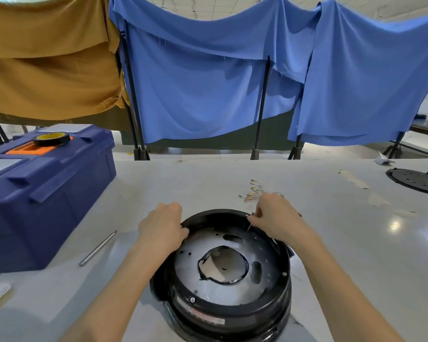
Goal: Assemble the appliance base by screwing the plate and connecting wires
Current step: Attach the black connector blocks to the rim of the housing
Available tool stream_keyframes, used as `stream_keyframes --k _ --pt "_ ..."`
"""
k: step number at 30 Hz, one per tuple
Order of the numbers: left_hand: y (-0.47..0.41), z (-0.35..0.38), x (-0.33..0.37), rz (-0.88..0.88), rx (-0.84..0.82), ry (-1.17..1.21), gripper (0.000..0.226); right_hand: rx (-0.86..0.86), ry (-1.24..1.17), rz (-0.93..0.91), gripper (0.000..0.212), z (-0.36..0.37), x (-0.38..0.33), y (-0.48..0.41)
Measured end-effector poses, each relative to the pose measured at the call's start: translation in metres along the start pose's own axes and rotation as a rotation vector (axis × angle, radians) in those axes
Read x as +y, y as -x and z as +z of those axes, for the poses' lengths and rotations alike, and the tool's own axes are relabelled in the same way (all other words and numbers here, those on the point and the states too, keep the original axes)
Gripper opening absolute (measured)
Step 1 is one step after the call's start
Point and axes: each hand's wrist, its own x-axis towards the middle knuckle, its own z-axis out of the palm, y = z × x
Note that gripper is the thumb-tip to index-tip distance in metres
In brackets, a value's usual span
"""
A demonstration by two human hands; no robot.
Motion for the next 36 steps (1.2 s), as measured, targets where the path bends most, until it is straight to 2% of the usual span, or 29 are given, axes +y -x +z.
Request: stream_keyframes --k 3,7,10,11,13,14,16,18,22,24,26,28,30,33,36 --pt "-0.004 0.008 0.0 0.028 0.097 0.153 0.026 0.052 -0.025 0.036 0.041 0.002 0.004 -0.001" --pt "-0.009 0.014 0.002 0.109 -0.021 0.403 0.049 0.11 -0.069 0.131 0.042 0.006 0.007 -0.001" --pt "-0.011 0.019 -0.002 0.101 0.034 0.38 0.048 0.118 -0.26 0.195 0.041 -0.003 0.017 0.003" --pt "-0.011 0.02 -0.002 0.092 0.047 0.366 0.051 0.148 -0.38 0.21 0.035 -0.01 0.022 0.004" --pt "-0.011 0.021 -0.002 0.076 0.056 0.307 0.058 0.233 -0.657 0.235 0.009 -0.029 0.031 0.008" --pt "-0.011 0.022 -0.001 0.07 0.065 0.288 0.061 0.265 -0.77 0.241 0.007 -0.037 0.035 0.009" --pt "-0.009 0.023 -0.001 0.064 0.087 0.272 0.062 0.324 -0.911 0.243 0.022 -0.046 0.042 0.008" --pt "-0.007 0.024 -0.001 0.065 0.109 0.259 0.061 0.457 -0.971 0.272 0.029 -0.043 0.046 0.007" --pt "-0.003 0.025 -0.003 0.064 0.145 0.257 0.062 0.728 -1.09 0.408 0.026 -0.023 0.054 0.009" --pt "-0.002 0.025 -0.004 0.062 0.155 0.264 0.062 0.758 -1.14 0.474 0.022 -0.012 0.062 0.011" --pt "0.0 0.024 -0.004 0.058 0.158 0.261 0.062 0.681 -1.085 0.543 0.017 -0.002 0.07 0.015" --pt "0.001 0.024 -0.004 0.052 0.159 0.259 0.063 0.569 -0.903 0.591 0.012 0.004 0.08 0.023" --pt "0.002 0.024 -0.003 0.051 0.161 0.256 0.063 0.437 -0.67 0.617 0.02 0.004 0.092 0.031" --pt "0.003 0.024 -0.003 0.05 0.161 0.252 0.064 0.123 -0.378 0.631 0.041 -0.001 0.096 0.041" --pt "0.004 0.023 -0.003 0.052 0.157 0.255 0.063 -0.023 -0.296 0.624 0.044 0.001 0.089 0.043"
